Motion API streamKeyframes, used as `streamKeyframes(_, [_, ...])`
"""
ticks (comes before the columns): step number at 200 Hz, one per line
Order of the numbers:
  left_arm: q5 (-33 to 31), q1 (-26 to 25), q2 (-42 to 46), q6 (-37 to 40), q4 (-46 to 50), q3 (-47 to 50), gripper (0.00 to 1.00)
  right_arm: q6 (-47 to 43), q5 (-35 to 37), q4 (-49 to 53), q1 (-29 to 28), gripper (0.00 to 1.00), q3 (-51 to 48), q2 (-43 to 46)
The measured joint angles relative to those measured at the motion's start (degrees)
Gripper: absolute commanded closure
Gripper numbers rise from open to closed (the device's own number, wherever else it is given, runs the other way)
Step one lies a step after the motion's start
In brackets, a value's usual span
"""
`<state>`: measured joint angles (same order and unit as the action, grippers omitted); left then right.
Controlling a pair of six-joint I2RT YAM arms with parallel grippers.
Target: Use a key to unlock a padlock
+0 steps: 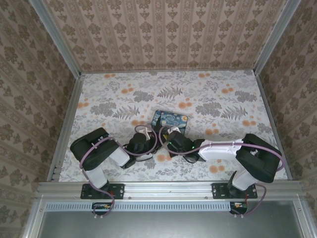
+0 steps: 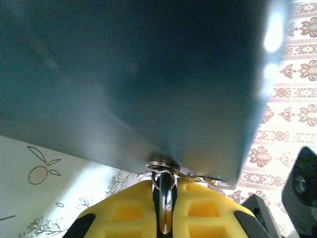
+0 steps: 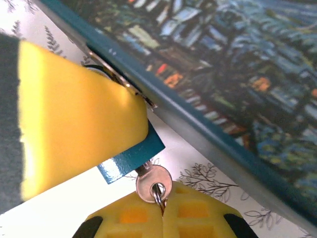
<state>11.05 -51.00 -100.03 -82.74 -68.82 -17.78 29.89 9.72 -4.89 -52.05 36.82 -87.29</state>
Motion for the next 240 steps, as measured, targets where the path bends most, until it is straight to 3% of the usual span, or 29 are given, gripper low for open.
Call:
streamKeyframes(39, [-0.4,0.0,-0.1,0.0,-0.8,0.2,1.0,4.0,-7.6,-5.2,3.2,1.0,-2.6,0.9])
streamKeyframes(58, [-0.5,0.0,-0.1,0.0,-0.9,0.2,1.0,5.1,-9.2,-5.6,3.9,0.69,-2.8,1.0])
streamKeyframes(77, [0.0,-0.2,-0.1,-0.1,-1.0,0.3,1.0,5.9,-9.8,-6.6,4.1,0.62,-3.2,2.2])
streamKeyframes(159, [3.0,0.0,-0.1,-0.1,0.5,0.9,1.0,4.8,-6.0,-6.1,4.2,0.63,-5.7,15.0])
streamKeyframes(193, [3.8,0.1,-0.1,-0.1,0.7,0.9,1.0,2.0,-2.3,-2.1,1.6,0.7,-3.7,13.7])
streamKeyframes(240, [4.2,0.1,-0.1,0.0,1.0,0.9,1.0,-0.5,2.5,1.0,-3.6,0.71,-1.0,9.2])
